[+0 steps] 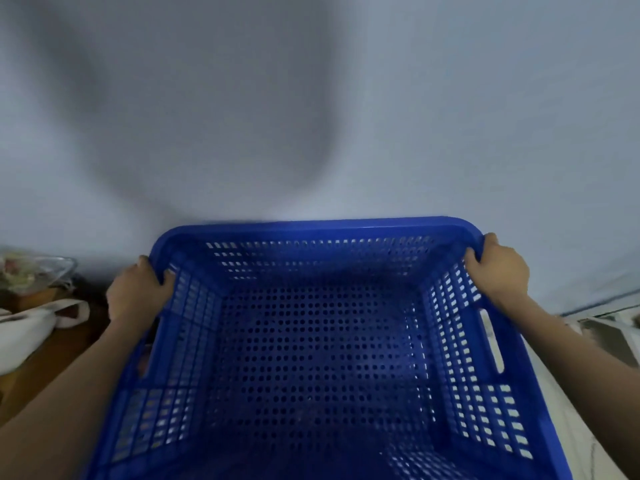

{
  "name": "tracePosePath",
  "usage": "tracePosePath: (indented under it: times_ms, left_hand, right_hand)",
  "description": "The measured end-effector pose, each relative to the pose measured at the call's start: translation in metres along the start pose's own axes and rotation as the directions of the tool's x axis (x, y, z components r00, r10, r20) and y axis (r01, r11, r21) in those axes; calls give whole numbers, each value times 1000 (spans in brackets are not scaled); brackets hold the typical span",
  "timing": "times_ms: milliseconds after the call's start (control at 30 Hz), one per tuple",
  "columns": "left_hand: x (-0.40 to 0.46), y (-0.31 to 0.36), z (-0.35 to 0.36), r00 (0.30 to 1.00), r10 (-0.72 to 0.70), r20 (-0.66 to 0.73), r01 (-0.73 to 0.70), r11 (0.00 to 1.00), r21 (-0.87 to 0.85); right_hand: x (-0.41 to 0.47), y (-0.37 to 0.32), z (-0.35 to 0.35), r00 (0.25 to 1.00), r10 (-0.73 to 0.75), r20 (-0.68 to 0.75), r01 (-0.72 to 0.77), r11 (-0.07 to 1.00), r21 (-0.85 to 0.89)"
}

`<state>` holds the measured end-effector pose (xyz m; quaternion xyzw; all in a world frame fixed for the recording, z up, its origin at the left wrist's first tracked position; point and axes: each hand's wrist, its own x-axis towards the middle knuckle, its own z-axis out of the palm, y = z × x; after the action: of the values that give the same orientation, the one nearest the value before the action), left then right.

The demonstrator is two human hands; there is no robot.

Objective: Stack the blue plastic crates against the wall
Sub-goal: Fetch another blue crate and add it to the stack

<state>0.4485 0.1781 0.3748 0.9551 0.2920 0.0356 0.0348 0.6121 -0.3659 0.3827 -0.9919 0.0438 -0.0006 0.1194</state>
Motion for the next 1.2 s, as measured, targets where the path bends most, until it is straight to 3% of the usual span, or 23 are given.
tracePosePath:
  times_ms: [500,667,800,900,1200]
  left_hand:
    - [6,3,-3,999,3,49,2,995,-99]
    - [10,12,-10,990,-73,122,70,997,31]
    - [37,45,-6,956,-168,242,156,985,66]
    - [48,53,3,941,-231,247,213,972,95]
    - [24,14,-7,935,-33,353,102,978,-180]
  right_hand:
    - [-4,-1,6,999,-38,-8,38,999,27]
    - [4,-12,3,999,-52,12,53,977,-207]
    - [13,-49,8,992,83,92,-58,968,-245]
    - [14,-53,12,984,127,122,-81,942,-326]
    - [3,-28,-8,961,30,276,26,980,-196]
